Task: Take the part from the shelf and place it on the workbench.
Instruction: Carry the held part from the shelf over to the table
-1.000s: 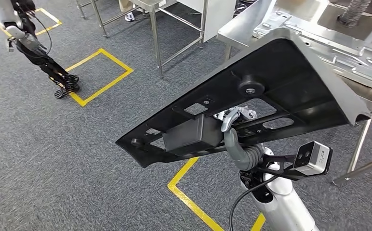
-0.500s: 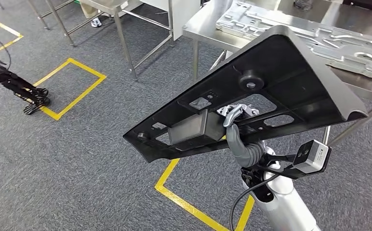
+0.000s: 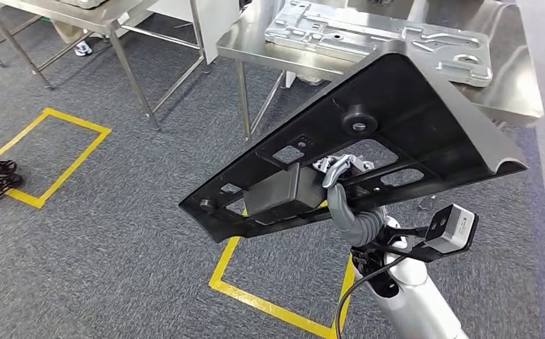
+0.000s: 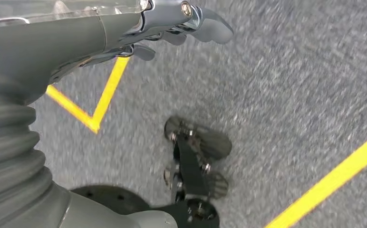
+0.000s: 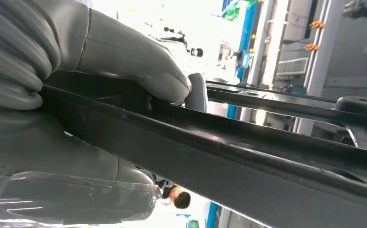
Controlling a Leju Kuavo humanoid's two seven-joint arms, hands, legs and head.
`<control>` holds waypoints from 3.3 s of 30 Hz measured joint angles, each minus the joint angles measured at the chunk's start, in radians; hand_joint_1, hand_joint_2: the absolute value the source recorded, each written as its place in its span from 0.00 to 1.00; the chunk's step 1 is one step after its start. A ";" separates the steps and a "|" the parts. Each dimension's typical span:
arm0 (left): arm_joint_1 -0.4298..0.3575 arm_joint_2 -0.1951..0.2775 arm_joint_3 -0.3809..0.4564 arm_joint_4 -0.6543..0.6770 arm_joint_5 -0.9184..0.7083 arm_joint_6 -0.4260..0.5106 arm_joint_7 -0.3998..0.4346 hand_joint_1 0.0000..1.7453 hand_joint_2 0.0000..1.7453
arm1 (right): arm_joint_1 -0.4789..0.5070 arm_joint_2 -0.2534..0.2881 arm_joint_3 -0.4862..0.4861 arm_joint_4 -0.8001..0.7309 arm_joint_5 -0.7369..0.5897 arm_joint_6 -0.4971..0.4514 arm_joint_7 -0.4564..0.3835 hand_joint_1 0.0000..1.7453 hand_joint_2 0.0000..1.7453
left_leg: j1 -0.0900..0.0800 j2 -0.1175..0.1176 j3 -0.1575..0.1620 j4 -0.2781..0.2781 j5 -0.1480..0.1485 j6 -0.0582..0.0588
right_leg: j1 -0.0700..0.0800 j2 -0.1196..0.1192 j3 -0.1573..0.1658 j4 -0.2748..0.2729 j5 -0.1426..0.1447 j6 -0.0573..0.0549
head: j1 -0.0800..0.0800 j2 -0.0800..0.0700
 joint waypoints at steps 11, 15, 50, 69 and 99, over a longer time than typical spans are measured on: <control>-0.009 -0.003 -0.004 0.000 0.000 -0.005 0.028 0.00 1.00 | -0.010 -0.001 -0.009 0.008 -0.001 0.011 0.003 1.00 1.00 | -0.006 0.132 0.006 0.010 -0.016 -0.008 | 0.001 -0.180 0.013 0.008 -0.015 0.008 | 0.010 0.000; -0.011 -0.003 -0.009 0.000 -0.007 -0.014 0.027 0.00 1.00 | -0.009 -0.002 -0.013 0.007 0.001 0.009 0.007 1.00 1.00 | -0.005 0.149 0.009 0.018 -0.032 -0.030 | 0.003 -0.151 0.016 -0.004 -0.011 -0.015 | 0.008 0.000; -0.006 -0.002 -0.029 0.000 0.005 -0.055 -0.014 0.00 1.00 | 0.019 -0.014 -0.007 0.035 0.041 0.011 0.004 1.00 1.00 | -0.001 0.063 -0.082 0.252 -0.156 -0.041 | 0.005 -0.118 0.067 -0.018 -0.051 -0.037 | -0.013 0.000; 0.011 0.003 -0.029 0.000 0.009 -0.049 -0.014 0.00 1.00 | 0.026 -0.010 -0.004 0.060 0.044 0.018 0.005 1.00 1.00 | -0.005 0.047 0.056 -0.018 -0.041 0.021 | -0.005 -0.113 -0.053 0.173 -0.157 0.031 | -0.012 0.000; 0.005 0.007 -0.048 0.001 0.009 -0.054 -0.023 0.00 1.00 | 0.065 -0.009 -0.041 0.013 0.036 0.047 -0.057 1.00 1.00 | -0.014 0.060 -0.002 0.017 -0.010 0.036 | 0.006 -0.112 -0.051 0.230 -0.155 0.018 | -0.016 0.000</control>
